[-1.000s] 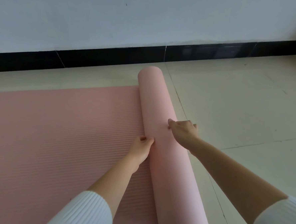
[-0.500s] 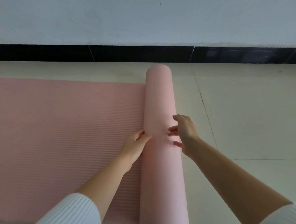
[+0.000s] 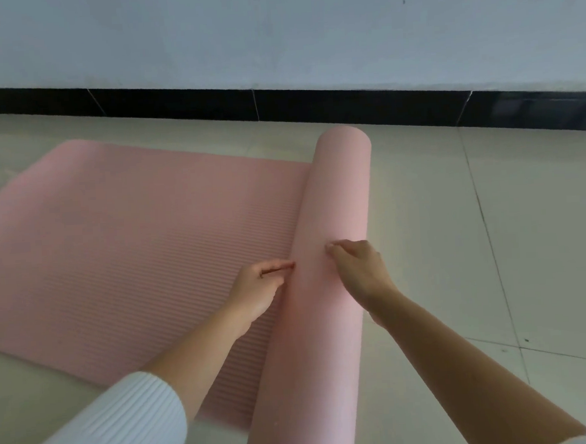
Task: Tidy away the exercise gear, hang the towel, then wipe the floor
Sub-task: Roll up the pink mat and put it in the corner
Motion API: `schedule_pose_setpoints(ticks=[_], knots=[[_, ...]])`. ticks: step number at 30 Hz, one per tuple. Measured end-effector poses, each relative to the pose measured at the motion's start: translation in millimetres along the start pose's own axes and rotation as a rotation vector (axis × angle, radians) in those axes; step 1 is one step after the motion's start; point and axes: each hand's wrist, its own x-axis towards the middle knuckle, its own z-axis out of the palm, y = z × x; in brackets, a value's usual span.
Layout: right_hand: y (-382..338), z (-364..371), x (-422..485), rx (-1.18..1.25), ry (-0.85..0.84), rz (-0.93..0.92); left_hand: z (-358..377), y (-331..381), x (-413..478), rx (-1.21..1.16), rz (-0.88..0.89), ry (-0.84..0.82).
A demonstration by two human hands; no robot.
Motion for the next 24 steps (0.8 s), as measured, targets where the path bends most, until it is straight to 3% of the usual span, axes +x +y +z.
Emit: schedule_pose_setpoints(ticks=[4,10,12,15,17,19,21,24], knots=[[8,-6,8,0.27,0.034,0.067,-2,5,14,-0.005,-0.055,0.041],[11,5,20,0.346,0.079,0.141,-14,-2,26,-0.007,-0.122,0.024],[2,17,21,0.251,0.054,0.063,-25,-6,34,-0.067,-0.103,0.054],[-18,39,24,-0.26,0.018,0.004,-40,-10,37,-0.165,-0.004,0.142],[-31,52,29,-0.37,-0.033,-0.01,-48,-11,37,-0.224,0.048,0.201],[-39,62,36,-0.192,-0.077,-0.051,-57,-10,38,-0.24,0.051,0.206],[-40,69,44,-0.006,0.002,-0.05,-69,-8,39,-0.203,0.023,0.183],[-31,75,51,0.162,0.06,0.09,-88,-10,37,-0.104,-0.062,0.08]])
